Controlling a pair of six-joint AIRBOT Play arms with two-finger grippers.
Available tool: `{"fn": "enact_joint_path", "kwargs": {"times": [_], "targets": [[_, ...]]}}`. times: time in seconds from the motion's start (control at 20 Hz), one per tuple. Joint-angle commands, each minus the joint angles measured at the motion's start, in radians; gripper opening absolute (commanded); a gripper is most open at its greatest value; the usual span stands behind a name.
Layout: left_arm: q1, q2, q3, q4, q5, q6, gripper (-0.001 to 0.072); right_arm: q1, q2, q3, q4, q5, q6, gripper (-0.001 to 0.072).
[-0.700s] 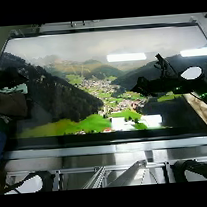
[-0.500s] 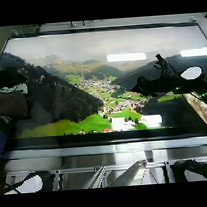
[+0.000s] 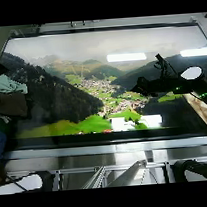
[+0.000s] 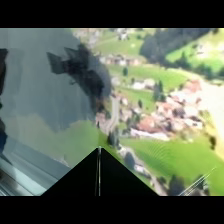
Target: Fold the shirts.
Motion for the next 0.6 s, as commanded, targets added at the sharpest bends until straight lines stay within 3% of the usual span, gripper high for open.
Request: {"fn": "enact_joint_path", "kwargs": {"times": [0.0,0.15,0.4,0.55], "targets": [[0.086,-0.175,0.162,0.137,-0.057,-0.051,0.0716,0.001,0.000,0.000,0.012,-0.042,0.000,0.0036],[0.137,-0.361,0.287,0.013,-0.055,-0.053,0.0715,0.001,0.000,0.000,0.018,-0.079,0.000,0.0036],[0.179,-0.585,0.449,0.007,0.005,-0.063,0.0714,0.001,0.000,0.000,0.029,-0.079,0.000,0.0036],[0.177,-0.634,0.453,0.020,-0.053,-0.066,0.0714,0.001,0.000,0.000,0.036,-0.079,0.000,0.0035]]}}
